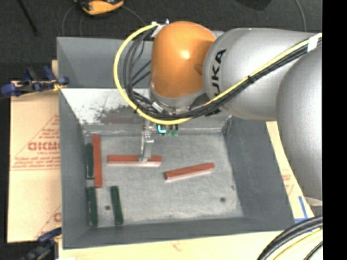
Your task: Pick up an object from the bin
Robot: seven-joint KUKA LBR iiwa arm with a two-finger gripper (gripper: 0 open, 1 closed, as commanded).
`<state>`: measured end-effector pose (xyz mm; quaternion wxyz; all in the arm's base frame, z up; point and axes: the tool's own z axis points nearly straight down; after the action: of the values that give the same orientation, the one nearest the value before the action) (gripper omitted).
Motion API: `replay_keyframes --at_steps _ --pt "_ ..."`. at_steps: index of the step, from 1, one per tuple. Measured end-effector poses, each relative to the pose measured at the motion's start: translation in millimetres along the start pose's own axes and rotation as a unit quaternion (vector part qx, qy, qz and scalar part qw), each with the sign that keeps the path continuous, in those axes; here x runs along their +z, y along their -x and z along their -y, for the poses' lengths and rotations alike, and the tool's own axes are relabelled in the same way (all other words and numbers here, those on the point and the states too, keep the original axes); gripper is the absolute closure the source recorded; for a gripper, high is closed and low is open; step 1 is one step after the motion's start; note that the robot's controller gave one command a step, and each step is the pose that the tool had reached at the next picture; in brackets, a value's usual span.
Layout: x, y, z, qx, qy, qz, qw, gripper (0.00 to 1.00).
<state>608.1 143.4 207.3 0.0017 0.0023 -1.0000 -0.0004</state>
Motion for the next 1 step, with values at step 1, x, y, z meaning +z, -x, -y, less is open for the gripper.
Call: replay_keyframes --at_steps 1 --pt "-4.6 1.8 0.8 0.002 0.000 0.0039 1.0000 0.00"
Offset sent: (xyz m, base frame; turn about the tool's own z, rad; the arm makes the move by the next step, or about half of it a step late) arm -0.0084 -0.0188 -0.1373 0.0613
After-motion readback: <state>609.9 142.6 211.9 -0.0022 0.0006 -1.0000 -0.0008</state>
